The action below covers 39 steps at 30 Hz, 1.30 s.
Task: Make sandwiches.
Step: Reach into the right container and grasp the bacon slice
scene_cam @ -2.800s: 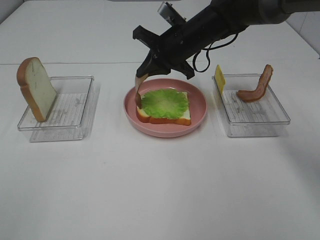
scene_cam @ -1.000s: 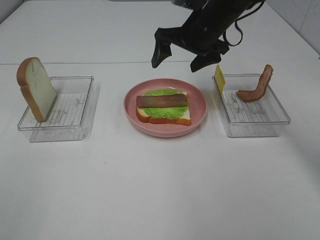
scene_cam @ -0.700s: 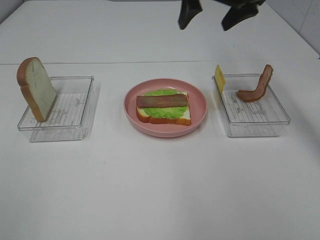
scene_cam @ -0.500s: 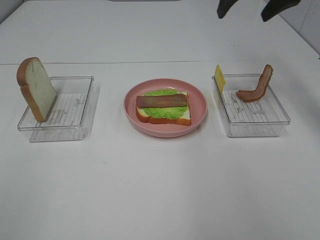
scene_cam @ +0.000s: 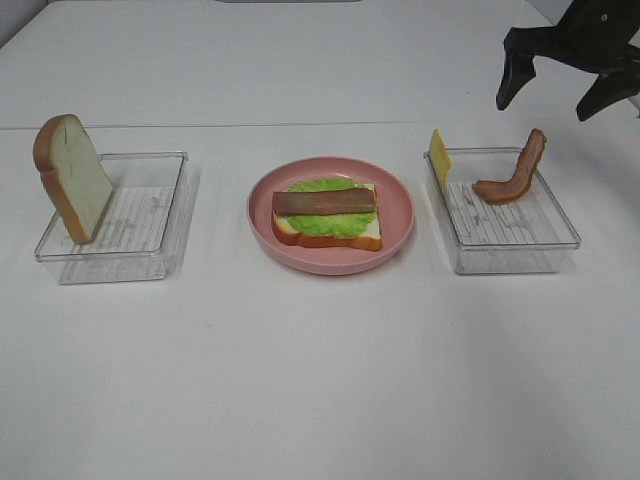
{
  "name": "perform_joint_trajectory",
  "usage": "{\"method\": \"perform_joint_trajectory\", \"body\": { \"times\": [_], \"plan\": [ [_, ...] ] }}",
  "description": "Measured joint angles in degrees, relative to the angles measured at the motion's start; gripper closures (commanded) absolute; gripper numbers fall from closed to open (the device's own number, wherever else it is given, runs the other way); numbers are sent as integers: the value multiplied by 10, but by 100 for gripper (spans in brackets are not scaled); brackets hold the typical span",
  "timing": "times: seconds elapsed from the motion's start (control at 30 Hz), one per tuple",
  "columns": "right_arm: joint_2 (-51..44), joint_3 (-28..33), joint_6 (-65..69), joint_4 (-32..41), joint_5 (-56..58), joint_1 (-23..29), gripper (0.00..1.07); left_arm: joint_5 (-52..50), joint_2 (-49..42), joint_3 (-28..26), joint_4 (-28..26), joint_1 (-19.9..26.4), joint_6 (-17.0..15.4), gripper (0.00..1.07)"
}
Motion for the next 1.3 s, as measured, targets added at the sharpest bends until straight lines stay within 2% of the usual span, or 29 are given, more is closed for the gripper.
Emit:
{"method": "perform_joint_trajectory", "body": {
  "times": [0.63, 0.77, 0.83, 0.87, 0.9, 0.93, 0.97, 1.0, 1.07, 1.3],
  "plan": [
    [69, 0, -6, 0, -48, -5, 10, 0, 0, 0, 0, 0, 0, 18],
    [70, 0, -6, 0, -47, -5, 16, 0, 0, 0, 0, 0, 0, 18],
    [70, 0, -6, 0, -46, -5, 24, 0, 0, 0, 0, 0, 0, 18],
    [70, 0, -6, 0, -46, -5, 32, 0, 0, 0, 0, 0, 0, 18],
    [70, 0, -6, 0, -46, -5, 32, 0, 0, 0, 0, 0, 0, 18],
    [70, 0, -6, 0, -46, -5, 37, 0, 0, 0, 0, 0, 0, 18],
    [70, 0, -6, 0, -46, -5, 46, 0, 0, 0, 0, 0, 0, 18],
    [70, 0, -6, 0, -46, -5, 46, 0, 0, 0, 0, 0, 0, 18],
    [70, 0, -6, 0, -46, -5, 54, 0, 0, 0, 0, 0, 0, 18],
    [70, 0, -7, -2, -46, -5, 57, 0, 0, 0, 0, 0, 0, 18]
  ]
}}
